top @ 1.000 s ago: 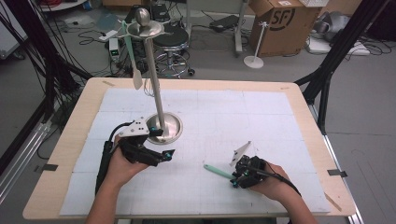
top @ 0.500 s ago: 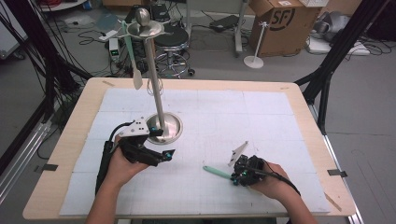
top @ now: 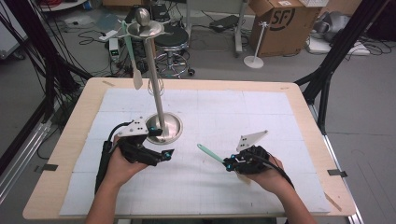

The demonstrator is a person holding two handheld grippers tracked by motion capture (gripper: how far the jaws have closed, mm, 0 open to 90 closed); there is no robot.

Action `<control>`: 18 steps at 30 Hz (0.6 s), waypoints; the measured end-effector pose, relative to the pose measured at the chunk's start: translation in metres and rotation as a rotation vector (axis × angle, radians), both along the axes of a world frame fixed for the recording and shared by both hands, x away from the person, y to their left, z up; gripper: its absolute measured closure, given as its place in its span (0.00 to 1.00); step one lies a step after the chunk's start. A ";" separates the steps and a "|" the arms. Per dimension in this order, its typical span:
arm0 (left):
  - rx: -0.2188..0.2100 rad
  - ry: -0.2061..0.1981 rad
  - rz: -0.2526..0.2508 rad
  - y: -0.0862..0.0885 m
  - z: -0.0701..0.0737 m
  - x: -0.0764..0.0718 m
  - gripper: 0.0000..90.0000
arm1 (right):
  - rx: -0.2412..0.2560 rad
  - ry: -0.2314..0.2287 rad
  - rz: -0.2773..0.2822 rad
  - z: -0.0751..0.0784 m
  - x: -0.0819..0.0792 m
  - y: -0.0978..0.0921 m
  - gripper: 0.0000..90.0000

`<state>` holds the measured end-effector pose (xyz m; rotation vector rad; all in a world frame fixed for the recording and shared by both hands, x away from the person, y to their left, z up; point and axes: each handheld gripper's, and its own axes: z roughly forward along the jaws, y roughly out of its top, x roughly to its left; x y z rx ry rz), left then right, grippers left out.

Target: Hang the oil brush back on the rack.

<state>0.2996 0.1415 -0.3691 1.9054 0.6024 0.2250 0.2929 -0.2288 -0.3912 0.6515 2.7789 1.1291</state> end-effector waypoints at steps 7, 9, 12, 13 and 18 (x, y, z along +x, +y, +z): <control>-0.006 -0.004 0.006 0.002 0.001 -0.001 0.16 | 0.085 -0.018 -0.008 0.009 0.009 -0.003 0.91; -0.007 -0.006 0.007 0.003 0.002 -0.001 0.16 | 0.109 -0.023 -0.013 0.012 0.012 -0.004 0.91; -0.008 -0.007 0.007 0.005 0.002 -0.001 0.16 | 0.142 -0.042 -0.007 0.018 0.018 -0.004 0.91; -0.012 -0.008 0.009 0.006 0.002 -0.001 0.16 | 0.148 -0.045 -0.009 0.020 0.019 -0.003 0.91; -0.016 -0.008 0.012 0.008 0.003 -0.002 0.16 | 0.188 -0.064 0.002 0.035 0.027 0.001 0.91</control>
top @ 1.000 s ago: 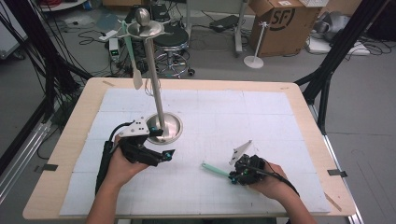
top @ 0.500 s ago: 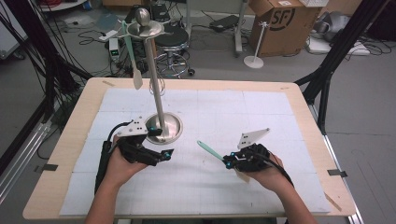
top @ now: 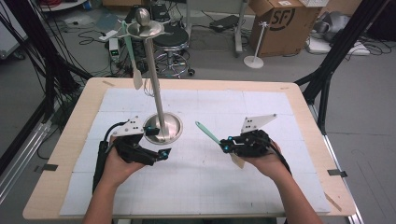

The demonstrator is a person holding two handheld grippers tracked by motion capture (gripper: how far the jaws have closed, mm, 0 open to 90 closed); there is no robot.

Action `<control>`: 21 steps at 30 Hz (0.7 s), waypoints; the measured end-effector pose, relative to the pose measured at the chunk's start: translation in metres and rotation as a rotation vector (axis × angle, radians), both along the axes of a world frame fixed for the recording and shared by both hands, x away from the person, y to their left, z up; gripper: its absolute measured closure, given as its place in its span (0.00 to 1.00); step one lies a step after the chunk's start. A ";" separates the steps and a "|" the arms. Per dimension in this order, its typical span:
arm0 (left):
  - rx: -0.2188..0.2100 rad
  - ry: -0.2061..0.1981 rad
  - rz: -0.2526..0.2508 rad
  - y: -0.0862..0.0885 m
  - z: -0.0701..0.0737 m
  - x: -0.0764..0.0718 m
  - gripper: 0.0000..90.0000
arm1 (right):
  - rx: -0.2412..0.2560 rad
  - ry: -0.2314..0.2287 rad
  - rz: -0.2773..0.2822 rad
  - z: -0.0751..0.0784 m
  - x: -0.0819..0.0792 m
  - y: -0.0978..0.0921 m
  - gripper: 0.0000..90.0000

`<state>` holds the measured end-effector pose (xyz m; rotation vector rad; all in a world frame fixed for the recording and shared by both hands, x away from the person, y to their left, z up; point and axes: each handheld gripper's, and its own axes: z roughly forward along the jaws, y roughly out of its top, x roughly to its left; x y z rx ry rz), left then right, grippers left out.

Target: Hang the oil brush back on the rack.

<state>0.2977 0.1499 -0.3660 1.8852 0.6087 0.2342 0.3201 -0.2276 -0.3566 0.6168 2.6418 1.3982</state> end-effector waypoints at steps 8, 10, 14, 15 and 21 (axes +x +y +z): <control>-0.008 -0.005 0.002 0.005 0.002 -0.001 0.16 | 0.044 -0.037 0.045 0.020 0.012 0.009 0.91; -0.006 -0.006 0.003 0.005 0.002 -0.001 0.16 | 0.057 -0.051 0.051 0.024 0.016 0.010 0.91; -0.004 -0.005 0.001 0.005 0.002 -0.001 0.16 | 0.070 -0.072 0.069 0.033 0.023 0.013 0.91; -0.004 -0.006 0.001 0.005 0.002 -0.001 0.16 | 0.076 -0.074 0.071 0.035 0.025 0.014 0.91; -0.008 -0.005 0.006 0.006 0.002 -0.001 0.16 | 0.093 -0.082 0.084 0.053 0.035 0.021 0.91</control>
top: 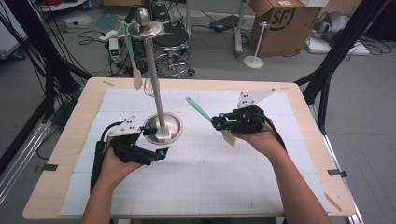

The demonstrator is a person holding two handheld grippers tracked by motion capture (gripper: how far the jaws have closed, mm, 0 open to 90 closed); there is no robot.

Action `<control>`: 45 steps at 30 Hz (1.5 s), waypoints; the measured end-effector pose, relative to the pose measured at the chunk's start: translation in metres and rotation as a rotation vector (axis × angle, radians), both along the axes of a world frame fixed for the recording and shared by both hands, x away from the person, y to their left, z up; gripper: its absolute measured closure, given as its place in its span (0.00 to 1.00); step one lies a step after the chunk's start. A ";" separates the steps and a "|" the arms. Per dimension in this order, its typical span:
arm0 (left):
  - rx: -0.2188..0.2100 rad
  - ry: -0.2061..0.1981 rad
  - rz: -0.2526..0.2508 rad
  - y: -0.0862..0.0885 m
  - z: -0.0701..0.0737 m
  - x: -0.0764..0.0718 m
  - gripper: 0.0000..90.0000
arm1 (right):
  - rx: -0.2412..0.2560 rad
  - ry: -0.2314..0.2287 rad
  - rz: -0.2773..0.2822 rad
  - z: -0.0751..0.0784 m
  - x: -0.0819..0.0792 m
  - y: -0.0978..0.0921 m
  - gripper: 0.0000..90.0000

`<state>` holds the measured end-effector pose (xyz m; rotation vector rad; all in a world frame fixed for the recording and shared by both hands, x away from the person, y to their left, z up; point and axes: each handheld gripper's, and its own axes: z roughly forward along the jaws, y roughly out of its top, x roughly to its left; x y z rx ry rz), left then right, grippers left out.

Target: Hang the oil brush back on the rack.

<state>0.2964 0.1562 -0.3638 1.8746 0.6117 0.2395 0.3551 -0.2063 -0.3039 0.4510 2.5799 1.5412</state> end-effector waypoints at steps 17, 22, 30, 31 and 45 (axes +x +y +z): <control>-0.002 -0.003 -0.001 0.001 0.001 0.000 0.16 | 0.063 -0.077 0.052 0.042 0.022 0.021 0.91; -0.001 -0.003 -0.002 0.001 0.001 -0.001 0.16 | 0.076 -0.091 0.065 0.055 0.024 0.027 0.91; -0.005 -0.003 0.000 0.001 0.001 -0.001 0.16 | 0.104 -0.102 0.074 0.072 0.029 0.026 0.91; -0.004 -0.003 0.000 0.002 0.001 -0.001 0.16 | 0.107 -0.110 0.072 0.074 0.030 0.026 0.91; 0.000 -0.001 -0.001 0.001 0.000 0.000 0.16 | 0.125 -0.131 0.054 0.088 0.035 0.025 0.91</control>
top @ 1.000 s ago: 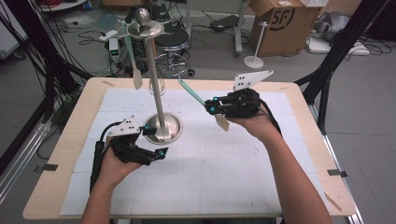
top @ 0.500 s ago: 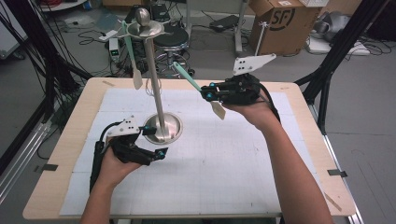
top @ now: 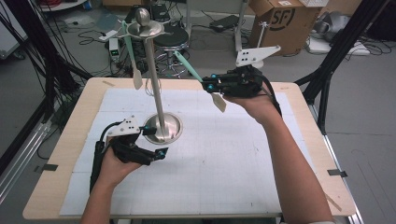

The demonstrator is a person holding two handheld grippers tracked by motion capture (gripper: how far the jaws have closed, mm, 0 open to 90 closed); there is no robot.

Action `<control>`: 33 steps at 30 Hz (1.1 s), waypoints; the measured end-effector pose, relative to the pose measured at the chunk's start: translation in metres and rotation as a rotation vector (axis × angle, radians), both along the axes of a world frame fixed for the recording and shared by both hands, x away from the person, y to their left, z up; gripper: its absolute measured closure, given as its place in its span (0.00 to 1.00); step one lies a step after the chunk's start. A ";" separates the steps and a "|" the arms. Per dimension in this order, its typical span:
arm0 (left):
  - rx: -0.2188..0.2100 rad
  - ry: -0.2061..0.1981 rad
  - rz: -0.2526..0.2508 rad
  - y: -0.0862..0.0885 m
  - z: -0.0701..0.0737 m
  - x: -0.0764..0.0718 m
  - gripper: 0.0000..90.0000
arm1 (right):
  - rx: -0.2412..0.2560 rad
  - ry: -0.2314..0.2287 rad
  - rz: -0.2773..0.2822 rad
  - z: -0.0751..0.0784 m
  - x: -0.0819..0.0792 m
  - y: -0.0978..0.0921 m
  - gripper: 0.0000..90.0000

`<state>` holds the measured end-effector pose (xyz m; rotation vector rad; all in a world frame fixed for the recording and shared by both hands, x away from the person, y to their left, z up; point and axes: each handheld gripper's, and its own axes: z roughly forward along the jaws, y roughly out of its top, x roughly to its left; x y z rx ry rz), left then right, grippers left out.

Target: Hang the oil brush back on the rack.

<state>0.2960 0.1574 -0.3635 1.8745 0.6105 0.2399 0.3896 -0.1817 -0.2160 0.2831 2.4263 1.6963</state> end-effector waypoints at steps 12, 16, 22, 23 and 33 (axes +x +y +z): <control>0.001 0.000 0.001 0.000 0.000 0.000 0.16 | 0.002 -0.025 -0.008 0.012 0.004 0.003 0.91; 0.001 -0.001 0.000 0.000 0.000 0.000 0.16 | 0.006 -0.034 -0.014 0.017 0.005 0.004 0.91; 0.001 -0.001 -0.003 0.000 0.000 0.000 0.16 | 0.008 -0.041 -0.024 0.021 0.009 0.005 0.91; 0.000 -0.001 -0.001 0.000 0.000 0.000 0.16 | 0.013 -0.040 -0.026 0.021 0.009 0.005 0.91; -0.001 0.000 0.002 0.000 0.000 0.000 0.16 | 0.004 -0.056 -0.039 0.034 0.015 0.008 0.91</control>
